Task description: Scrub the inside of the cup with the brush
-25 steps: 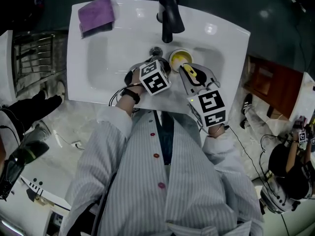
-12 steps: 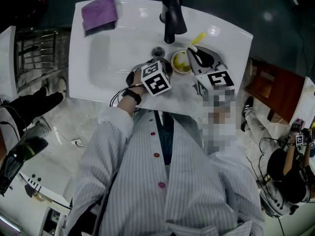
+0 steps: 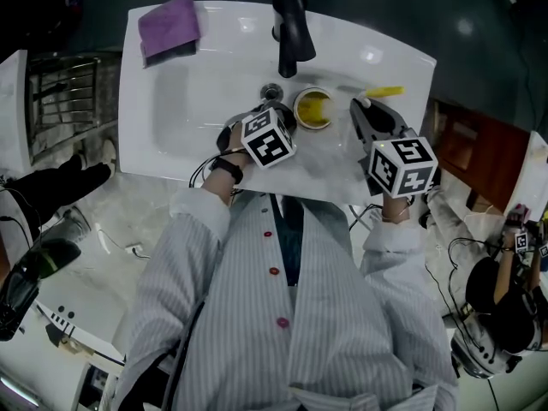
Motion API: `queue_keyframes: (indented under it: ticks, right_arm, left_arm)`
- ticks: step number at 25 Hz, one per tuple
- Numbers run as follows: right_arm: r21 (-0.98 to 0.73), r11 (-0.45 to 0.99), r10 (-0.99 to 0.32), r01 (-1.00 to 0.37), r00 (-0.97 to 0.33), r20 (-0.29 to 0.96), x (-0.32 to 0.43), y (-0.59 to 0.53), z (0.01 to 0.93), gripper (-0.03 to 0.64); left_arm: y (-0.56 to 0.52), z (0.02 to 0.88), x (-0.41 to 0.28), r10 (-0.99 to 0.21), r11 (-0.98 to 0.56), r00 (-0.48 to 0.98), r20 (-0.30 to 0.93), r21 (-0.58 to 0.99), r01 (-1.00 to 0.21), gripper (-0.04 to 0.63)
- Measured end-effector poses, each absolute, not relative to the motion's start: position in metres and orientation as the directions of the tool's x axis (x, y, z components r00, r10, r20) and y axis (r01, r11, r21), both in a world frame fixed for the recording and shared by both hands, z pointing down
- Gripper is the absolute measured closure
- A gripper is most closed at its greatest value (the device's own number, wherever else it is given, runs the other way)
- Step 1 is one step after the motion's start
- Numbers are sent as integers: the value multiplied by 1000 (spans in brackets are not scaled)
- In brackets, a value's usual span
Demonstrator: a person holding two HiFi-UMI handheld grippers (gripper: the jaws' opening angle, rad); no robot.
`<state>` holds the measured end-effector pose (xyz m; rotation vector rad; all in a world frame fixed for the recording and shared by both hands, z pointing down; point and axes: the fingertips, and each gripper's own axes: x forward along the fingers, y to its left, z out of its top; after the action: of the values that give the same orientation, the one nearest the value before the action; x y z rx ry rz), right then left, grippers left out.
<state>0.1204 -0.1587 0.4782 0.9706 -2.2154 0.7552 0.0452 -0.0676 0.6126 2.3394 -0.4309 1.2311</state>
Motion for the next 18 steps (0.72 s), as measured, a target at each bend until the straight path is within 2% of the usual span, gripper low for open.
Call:
queue_keyframes:
  ticks: [11,18]
  right_arm:
    - [-312,547,-412,-777,-575,707,117,-121,471,561]
    - [-339,517,-438,-786,-583,684,118,-114,462,561]
  left_arm:
    - [-68,617,43,-70,-834,509,858,230,-502,522]
    - [-69,605,34,-81,-814,524,848,247,-526,466]
